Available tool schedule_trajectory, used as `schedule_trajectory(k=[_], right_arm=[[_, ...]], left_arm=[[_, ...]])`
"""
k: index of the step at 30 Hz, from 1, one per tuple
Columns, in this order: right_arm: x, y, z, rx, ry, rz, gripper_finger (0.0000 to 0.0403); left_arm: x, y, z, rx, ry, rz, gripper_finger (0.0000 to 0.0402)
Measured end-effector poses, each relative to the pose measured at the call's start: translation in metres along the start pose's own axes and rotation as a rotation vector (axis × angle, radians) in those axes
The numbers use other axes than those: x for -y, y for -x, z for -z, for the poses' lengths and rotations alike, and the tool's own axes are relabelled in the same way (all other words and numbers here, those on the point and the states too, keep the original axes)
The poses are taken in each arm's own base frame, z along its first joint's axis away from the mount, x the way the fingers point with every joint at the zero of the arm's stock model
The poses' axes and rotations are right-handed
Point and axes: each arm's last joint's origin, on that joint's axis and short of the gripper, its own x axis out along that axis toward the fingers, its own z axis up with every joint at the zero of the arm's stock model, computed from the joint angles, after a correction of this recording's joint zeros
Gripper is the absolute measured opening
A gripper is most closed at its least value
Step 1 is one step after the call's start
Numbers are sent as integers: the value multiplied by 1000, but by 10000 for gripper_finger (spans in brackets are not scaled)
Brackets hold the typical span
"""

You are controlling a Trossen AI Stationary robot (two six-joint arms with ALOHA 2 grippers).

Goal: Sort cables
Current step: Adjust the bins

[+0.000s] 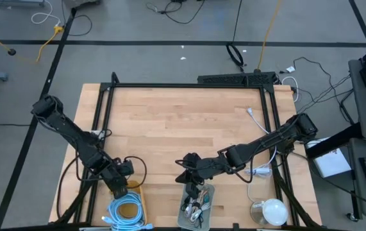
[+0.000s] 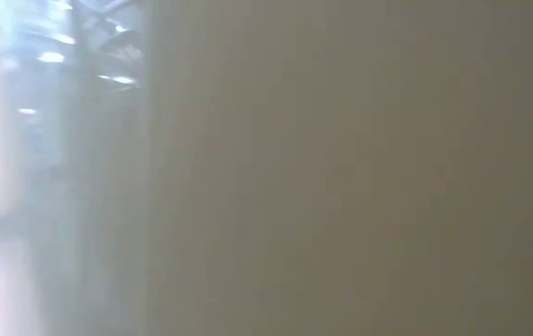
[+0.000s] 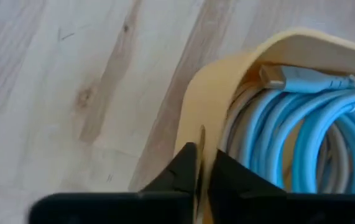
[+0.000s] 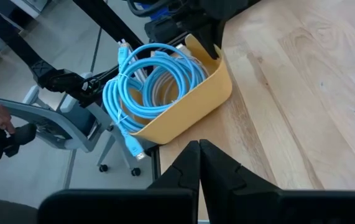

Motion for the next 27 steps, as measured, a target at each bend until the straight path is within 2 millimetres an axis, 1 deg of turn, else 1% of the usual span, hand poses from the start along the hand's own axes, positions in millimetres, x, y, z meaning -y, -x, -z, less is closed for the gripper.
schedule_trajectory(k=[1,2,6,11,17,27], right_arm=[[0,0,0,0,0,0,0],[0,0,0,2,0,-2,0],[-1,0,-1,12,0,-12,0],[-3,0,-3,30,-1,-30,0],[-3,0,-3,34,2,-33,0],[-3,0,-3,34,-1,-33,0]], left_arm=[[0,0,0,-3,-5,-1,17],[-1,0,-1,-3,-3,-3,13],[-2,0,-3,-5,-1,-9,5],[-6,0,-7,-5,-7,-33,3],[-17,2,-12,-28,43,-112,2],[-19,3,-20,-1,24,-99,1]])
